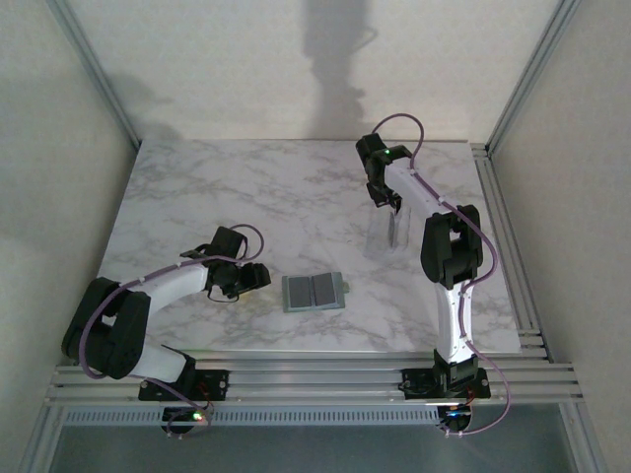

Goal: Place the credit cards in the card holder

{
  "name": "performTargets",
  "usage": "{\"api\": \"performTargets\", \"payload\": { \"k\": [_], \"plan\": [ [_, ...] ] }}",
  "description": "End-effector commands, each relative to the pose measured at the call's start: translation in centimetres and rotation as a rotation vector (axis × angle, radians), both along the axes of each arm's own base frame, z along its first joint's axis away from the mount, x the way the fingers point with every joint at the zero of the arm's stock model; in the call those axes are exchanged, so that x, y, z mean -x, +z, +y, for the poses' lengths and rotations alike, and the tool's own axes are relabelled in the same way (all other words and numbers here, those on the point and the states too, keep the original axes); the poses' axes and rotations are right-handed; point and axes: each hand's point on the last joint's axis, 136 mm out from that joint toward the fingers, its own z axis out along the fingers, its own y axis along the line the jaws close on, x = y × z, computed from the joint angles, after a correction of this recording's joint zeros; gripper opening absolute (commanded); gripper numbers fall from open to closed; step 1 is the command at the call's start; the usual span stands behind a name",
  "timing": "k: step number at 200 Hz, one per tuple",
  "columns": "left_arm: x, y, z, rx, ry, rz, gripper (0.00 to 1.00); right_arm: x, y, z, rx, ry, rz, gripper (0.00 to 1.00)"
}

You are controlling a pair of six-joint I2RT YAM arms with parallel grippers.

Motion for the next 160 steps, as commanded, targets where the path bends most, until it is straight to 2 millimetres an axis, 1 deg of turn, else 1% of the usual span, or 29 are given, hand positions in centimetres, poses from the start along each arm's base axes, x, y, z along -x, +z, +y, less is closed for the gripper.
{"api": "performTargets", "payload": {
  "k": [1, 28, 40, 56, 70, 99, 123, 137, 145, 160],
  "plan": [
    [0.9, -1.1, 0.1, -0.004, -0.015, 0.053, 0.62, 0.5, 2.7, 0.3, -0.046, -0.017, -0.034, 0.08],
    [1.0, -1.2, 0.1, 0.0, -0.016, 0.057, 0.62, 0.6, 2.8, 0.5, -0.067, -0.039, -0.03, 0.04],
    [1.0, -1.1, 0.0, 0.001, -0.014, 0.059, 0.62, 0.7, 3.2, 0.5, -0.077, -0.061, -0.033, 0.03],
    [1.0, -1.0, 0.0, 0.001, -0.011, 0.066, 0.61, 0.9, 4.1, 0.3, -0.095, -0.101, -0.047, 0.02],
    [0.7, -0.4, -0.4, 0.02, -0.011, 0.06, 0.61, 1.1, 5.1, 0.4, -0.122, -0.129, -0.07, 0.0],
    [0.2, 1.1, -1.1, 0.062, -0.023, 0.037, 0.61, 1.6, 7.4, 0.8, -0.204, -0.16, -0.122, 0.0],
    [0.1, 2.7, -1.6, 0.098, -0.03, 0.018, 0.61, 2.5, 9.5, 1.5, -0.291, -0.148, -0.158, 0.0],
    [0.1, 4.2, -2.5, 0.155, -0.042, 0.001, 0.6, 3.4, 10.4, 2.2, -0.36, -0.119, -0.167, 0.0],
    [-0.1, 5.2, -3.0, 0.187, -0.049, -0.018, 0.61, 3.9, 10.6, 2.6, -0.392, -0.108, -0.165, 0.0],
    [-0.2, 6.9, -3.8, 0.236, -0.07, -0.048, 0.61, 5.4, 11.2, 3.3, -0.473, -0.087, -0.164, 0.0]
  ]
}}
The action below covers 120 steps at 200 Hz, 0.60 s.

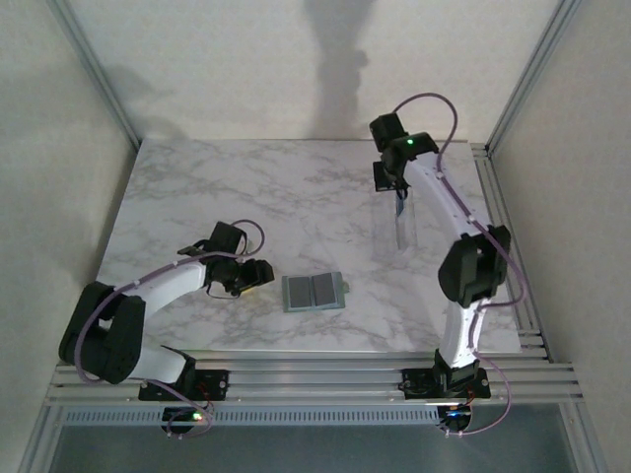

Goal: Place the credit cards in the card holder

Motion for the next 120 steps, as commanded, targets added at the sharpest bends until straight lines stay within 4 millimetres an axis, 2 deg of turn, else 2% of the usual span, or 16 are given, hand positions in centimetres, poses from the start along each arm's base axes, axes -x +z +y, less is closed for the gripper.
{"api": "performTargets", "payload": {
  "k": [1, 31, 50, 72, 95, 120],
  "plan": [
    [-0.3, 4.0, -1.9, 0.121, -0.032, -0.047, 0.61, 2.2, 1.3, 1.8, -0.158, 0.041, -0.012, 0.0],
    [-0.1, 5.5, -3.4, 0.203, -0.087, -0.067, 0.61, 6.6, 1.8, 5.1, -0.417, 0.154, 0.034, 0.0],
    [0.1, 5.5, -4.0, 0.226, -0.1, -0.058, 0.6, 9.8, 2.0, 7.1, -0.602, 0.22, 0.056, 0.0],
    [0.2, 5.3, -4.8, 0.248, -0.112, -0.055, 0.6, 13.6, 1.4, 9.3, -0.79, 0.292, 0.109, 0.0],
    [0.8, 4.8, -6.1, 0.26, -0.155, -0.042, 0.6, 17.1, -0.7, 11.6, -0.92, 0.382, 0.18, 0.0],
    [0.9, 3.2, -6.6, 0.235, -0.157, -0.019, 0.56, 19.6, -4.5, 13.0, -0.946, 0.411, 0.289, 0.0]
  ]
}}
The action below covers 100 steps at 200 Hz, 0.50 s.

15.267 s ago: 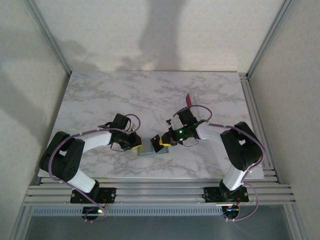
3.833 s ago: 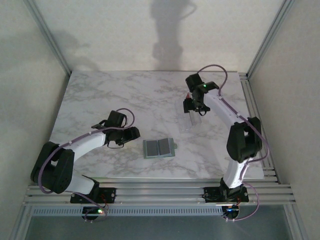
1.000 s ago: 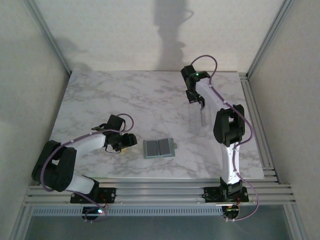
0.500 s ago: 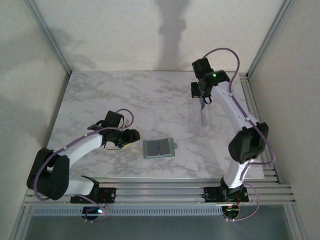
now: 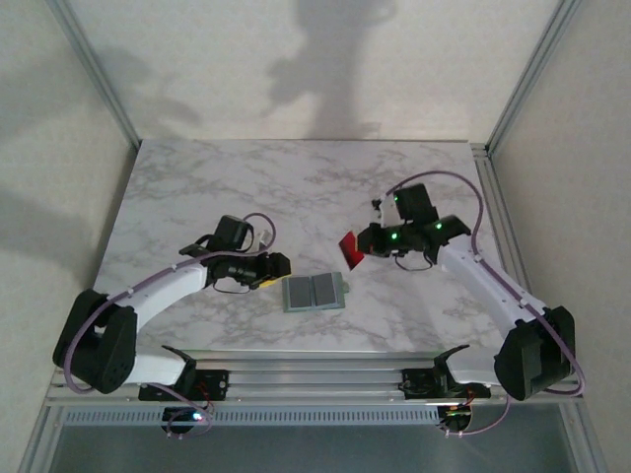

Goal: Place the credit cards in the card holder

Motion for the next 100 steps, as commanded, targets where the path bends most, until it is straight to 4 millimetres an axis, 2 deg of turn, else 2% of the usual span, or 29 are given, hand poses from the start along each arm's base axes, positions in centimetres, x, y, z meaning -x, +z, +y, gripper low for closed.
{"api": "performTargets", "payload": {
  "k": [1, 17, 51, 73, 100],
  "plan": [
    [0.2, -1.3, -0.8, 0.004, -0.012, 0.024, 0.56, 2.1, -0.9, 3.1, -0.156, 0.106, 0.061, 0.0],
    [0.1, -2.0, -0.6, -0.01, 0.005, 0.036, 0.51, 3.3, -2.6, 3.9, -0.187, 0.143, 0.116, 0.0],
    [0.3, -4.2, 0.5, -0.092, 0.029, 0.062, 0.5, 4.6, -5.8, 5.2, -0.225, 0.206, 0.239, 0.0],
    [0.7, -5.5, 0.3, -0.081, 0.025, 0.097, 0.47, 4.5, -7.6, 5.5, -0.209, 0.213, 0.272, 0.0],
    [0.4, -5.8, 0.2, -0.084, 0.03, 0.097, 0.44, 4.1, -9.4, 6.0, -0.198, 0.226, 0.307, 0.0]
  ]
}}
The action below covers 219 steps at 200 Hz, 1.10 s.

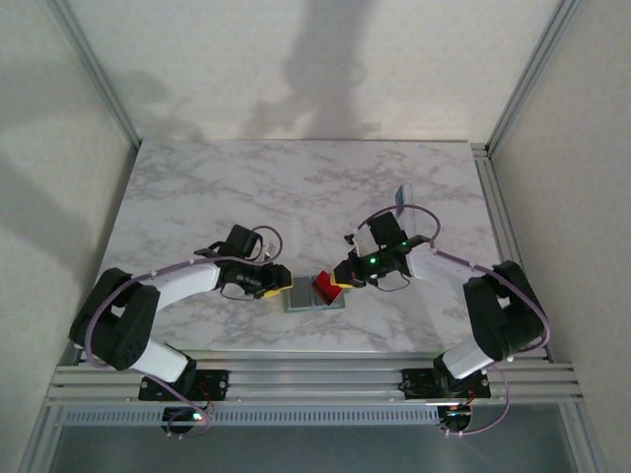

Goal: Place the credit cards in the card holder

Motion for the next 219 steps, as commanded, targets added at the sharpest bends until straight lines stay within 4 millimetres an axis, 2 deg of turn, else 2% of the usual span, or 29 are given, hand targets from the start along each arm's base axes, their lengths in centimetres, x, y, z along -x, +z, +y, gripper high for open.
{"api": "performTargets", "payload": {
  "k": [1, 22, 46, 73, 121, 149, 219],
  "plan": [
    [-0.3, -0.5, -0.1, -0.008, 0.007, -0.005, 0.44, -0.2, -0.6, 1.1, -0.047, 0.038, 0.012, 0.0],
    [-0.4, -0.8, -0.2, -0.009, 0.001, 0.004, 0.41, -0.4, -2.1, 0.9, -0.008, 0.031, 0.032, 0.0],
    [-0.2, -1.5, -0.2, -0.02, -0.003, 0.023, 0.33, -0.3, -3.2, 0.8, 0.004, 0.039, 0.045, 0.0],
    [-0.3, -1.7, -0.2, -0.023, -0.002, 0.028, 0.3, -0.1, -4.2, 1.0, -0.012, 0.045, 0.072, 0.0],
    [-0.3, -2.3, -0.1, -0.035, -0.001, 0.037, 0.27, -0.2, -5.0, 0.7, 0.009, 0.036, 0.065, 0.0],
    [-0.5, -2.2, -0.2, -0.029, 0.0, 0.038, 0.24, -0.9, -6.0, 0.3, 0.048, -0.033, 0.066, 0.03],
    [0.2, -2.5, -0.2, -0.029, -0.007, 0.051, 0.24, -1.7, -6.1, 0.4, 0.053, -0.138, 0.031, 0.07]
  ]
}}
